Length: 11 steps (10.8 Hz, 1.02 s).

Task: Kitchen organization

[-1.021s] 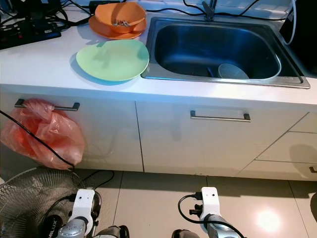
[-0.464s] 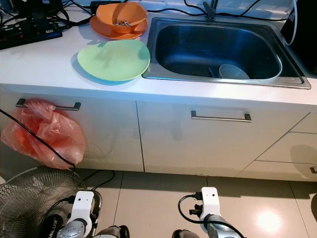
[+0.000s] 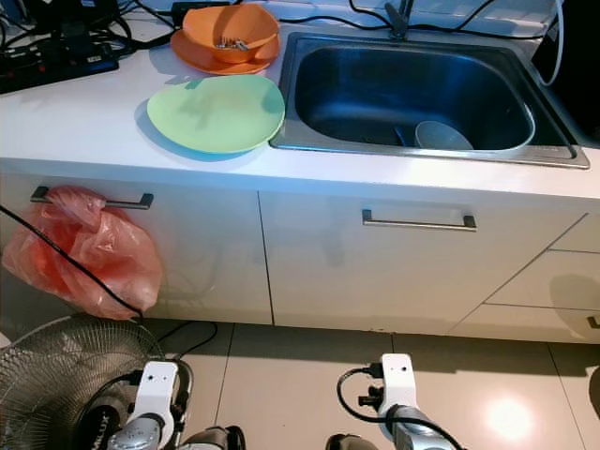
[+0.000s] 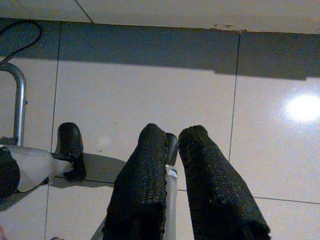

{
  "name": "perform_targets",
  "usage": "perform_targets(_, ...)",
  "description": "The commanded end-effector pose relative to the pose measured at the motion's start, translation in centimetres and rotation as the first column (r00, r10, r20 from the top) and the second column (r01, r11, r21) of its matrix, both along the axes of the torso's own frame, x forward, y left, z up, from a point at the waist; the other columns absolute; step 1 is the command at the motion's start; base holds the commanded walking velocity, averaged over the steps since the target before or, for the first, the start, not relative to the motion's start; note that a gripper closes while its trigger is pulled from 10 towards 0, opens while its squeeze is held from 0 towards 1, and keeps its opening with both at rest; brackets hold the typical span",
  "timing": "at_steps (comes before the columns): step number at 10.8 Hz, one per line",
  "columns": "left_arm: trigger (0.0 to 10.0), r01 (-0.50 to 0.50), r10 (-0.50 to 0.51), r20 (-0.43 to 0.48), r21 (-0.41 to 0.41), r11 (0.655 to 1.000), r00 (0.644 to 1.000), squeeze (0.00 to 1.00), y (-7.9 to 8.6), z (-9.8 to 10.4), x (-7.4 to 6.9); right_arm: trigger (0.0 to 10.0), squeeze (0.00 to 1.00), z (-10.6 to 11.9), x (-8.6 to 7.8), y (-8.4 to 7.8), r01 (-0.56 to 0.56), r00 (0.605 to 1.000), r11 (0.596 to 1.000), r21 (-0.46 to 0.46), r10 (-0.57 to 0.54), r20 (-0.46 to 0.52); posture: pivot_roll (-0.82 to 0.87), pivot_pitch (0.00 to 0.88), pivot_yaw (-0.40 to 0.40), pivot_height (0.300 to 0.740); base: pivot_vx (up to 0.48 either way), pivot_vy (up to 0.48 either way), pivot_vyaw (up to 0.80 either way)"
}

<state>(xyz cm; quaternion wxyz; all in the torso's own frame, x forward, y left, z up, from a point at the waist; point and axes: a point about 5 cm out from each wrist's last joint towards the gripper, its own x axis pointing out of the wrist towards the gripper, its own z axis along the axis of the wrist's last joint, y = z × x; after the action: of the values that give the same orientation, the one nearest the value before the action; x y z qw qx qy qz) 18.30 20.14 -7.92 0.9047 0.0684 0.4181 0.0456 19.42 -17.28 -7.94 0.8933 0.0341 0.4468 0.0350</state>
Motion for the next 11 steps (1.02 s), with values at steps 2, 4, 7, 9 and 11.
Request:
perform_targets(2,10.0,0.003,-0.003,-0.027,-0.001,1.000,1.000,0.00,0.10,-0.32,-0.61,10.0,0.00,-0.15,-0.32,-0.09,0.011,1.000,1.000,0.004,-0.011,-0.007,0.01,0.125,-0.030,0.740,0.000,0.000,0.00)
perform_targets(4,10.0,0.007,-0.007,-0.028,-0.001,1.000,1.000,0.00,0.12,-0.31,-0.60,10.0,0.00,-0.15,-0.30,-0.04,0.011,1.000,1.000,0.004,-0.011,-0.007,0.01,0.125,-0.026,0.740,0.000,0.000,0.00)
perform_targets(7,10.0,0.009,-0.009,-0.026,-0.003,1.000,1.000,0.00,0.09,-0.28,-0.52,10.0,0.00,-0.08,-0.17,-0.09,0.007,1.000,1.000,0.002,-0.007,-0.003,0.01,0.132,-0.030,0.740,0.000,0.000,0.00)
perform_targets(9,10.0,0.014,-0.014,-0.030,-0.001,1.000,0.999,0.00,0.08,-0.35,-0.68,10.0,0.00,-0.13,-0.29,-0.10,0.003,1.000,1.000,0.002,-0.003,-0.006,0.01,0.137,-0.028,0.740,0.000,0.000,0.00)
perform_targets(11,10.0,0.024,-0.024,-0.035,0.001,1.000,0.999,0.00,0.07,-0.40,-0.78,10.0,0.00,-0.17,-0.36,-0.07,-0.001,1.000,1.000,0.000,0.001,-0.007,0.00,0.135,-0.023,0.740,0.000,0.000,0.00)
